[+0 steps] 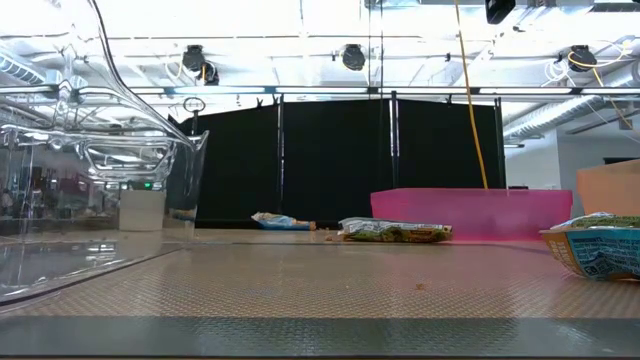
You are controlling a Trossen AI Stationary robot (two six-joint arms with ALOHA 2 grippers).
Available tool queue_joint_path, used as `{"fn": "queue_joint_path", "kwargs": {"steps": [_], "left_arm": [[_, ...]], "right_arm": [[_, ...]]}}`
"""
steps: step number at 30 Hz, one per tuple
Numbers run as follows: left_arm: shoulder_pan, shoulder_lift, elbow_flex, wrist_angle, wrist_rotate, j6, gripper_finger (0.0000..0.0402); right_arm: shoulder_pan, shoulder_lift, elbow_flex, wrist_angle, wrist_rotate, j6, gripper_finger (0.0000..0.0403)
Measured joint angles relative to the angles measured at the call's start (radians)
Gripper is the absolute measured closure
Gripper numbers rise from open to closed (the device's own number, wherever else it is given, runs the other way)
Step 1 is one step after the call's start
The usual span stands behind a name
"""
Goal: Pick and place Granola Bars by type
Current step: Put the yellow granola bar into the transparent bin
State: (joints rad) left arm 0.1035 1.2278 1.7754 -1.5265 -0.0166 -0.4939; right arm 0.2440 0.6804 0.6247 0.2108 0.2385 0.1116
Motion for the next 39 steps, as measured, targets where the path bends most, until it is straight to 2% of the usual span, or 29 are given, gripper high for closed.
{"fn": "queue_joint_path", "kwargs": {"steps": [7,13,25,34,39], "left_arm": [[-0.07,0.02,0.001,-0.016,0.094,0.096,0.0399],[-0.152,0.074,0.001,-0.046,0.094,0.098,0.0399],[-0.39,0.214,0.001,-0.044,-0.083,0.047,0.0399],[-0.51,0.325,0.0,-0.044,-0.139,-0.038,0.0399],[-0.564,0.366,-0.044,-0.04,-0.154,-0.083,0.0399]], "right_arm": [[0.0,0.005,0.0,0.001,0.027,0.0,0.0236],[0.0,0.005,0.001,0.002,0.027,0.027,0.0236],[0.0,0.006,0.001,0.002,0.027,0.042,0.0236],[0.0,0.006,0.001,0.002,0.027,0.042,0.0236],[0.0,0.006,0.0,0.002,0.027,0.042,0.0236]]}}
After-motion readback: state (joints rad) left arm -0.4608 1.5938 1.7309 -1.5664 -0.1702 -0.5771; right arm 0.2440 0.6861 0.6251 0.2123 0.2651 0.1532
